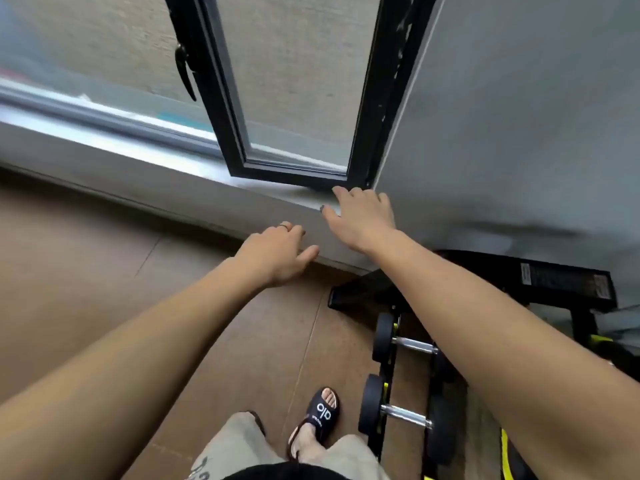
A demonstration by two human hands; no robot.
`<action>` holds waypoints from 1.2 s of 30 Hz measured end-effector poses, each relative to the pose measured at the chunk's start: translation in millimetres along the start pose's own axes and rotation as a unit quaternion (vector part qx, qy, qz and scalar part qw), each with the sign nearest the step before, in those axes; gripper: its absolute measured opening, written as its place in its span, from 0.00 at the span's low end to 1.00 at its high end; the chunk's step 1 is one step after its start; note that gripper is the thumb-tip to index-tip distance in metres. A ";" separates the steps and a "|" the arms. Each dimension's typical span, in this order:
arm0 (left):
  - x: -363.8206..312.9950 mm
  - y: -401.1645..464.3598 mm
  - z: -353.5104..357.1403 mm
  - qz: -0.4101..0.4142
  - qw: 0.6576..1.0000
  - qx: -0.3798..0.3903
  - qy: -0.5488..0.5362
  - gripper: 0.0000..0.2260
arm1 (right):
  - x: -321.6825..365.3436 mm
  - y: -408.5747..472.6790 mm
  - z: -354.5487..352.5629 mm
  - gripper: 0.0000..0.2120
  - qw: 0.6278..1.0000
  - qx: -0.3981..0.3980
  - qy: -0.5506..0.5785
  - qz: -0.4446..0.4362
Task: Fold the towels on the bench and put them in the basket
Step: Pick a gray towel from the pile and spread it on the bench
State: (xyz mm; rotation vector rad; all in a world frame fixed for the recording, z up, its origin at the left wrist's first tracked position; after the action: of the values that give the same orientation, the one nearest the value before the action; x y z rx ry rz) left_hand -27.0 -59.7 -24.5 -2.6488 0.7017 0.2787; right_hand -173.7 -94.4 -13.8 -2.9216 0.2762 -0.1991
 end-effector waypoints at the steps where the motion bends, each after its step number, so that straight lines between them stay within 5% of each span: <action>1: 12.8 -10.6 5.1 -0.016 1.000 0.006 0.002 0.26 | 16.3 -5.1 7.0 0.28 1.000 0.011 -0.002 -0.015; 12: 168.6 -203.0 63.8 -0.184 0.981 0.009 -0.064 0.27 | 245.5 -96.6 77.6 0.27 0.982 0.068 -0.047 -0.170; 21: 262.3 -382.7 102.8 -0.356 0.925 -0.017 -0.131 0.26 | 440.3 -217.3 137.6 0.25 0.920 0.085 -0.098 -0.371; 30: 280.7 -526.4 136.3 -0.546 0.798 -0.100 -0.233 0.25 | 560.6 -319.2 189.9 0.26 0.817 0.139 -0.146 -0.541; 36: 255.6 -620.2 169.7 -0.652 0.700 -0.118 -0.267 0.25 | 599.6 -439.0 225.1 0.26 0.717 0.175 -0.184 -0.649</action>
State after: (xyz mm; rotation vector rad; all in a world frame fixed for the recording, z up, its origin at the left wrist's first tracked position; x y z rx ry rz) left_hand 492.4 396.2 -56.3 -2.3485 -1.4423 0.6478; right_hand 519.3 251.0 -71.5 -2.1162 -1.6755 0.1442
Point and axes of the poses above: each hand's wrist, its own y-axis towards the middle knuckle, its own z-axis out of the palm, x = y × z, the point moved 7 cm from there along y, towards the middle knuckle, and after that the axes turned 8 degrees about z, right-handed, at the moved point
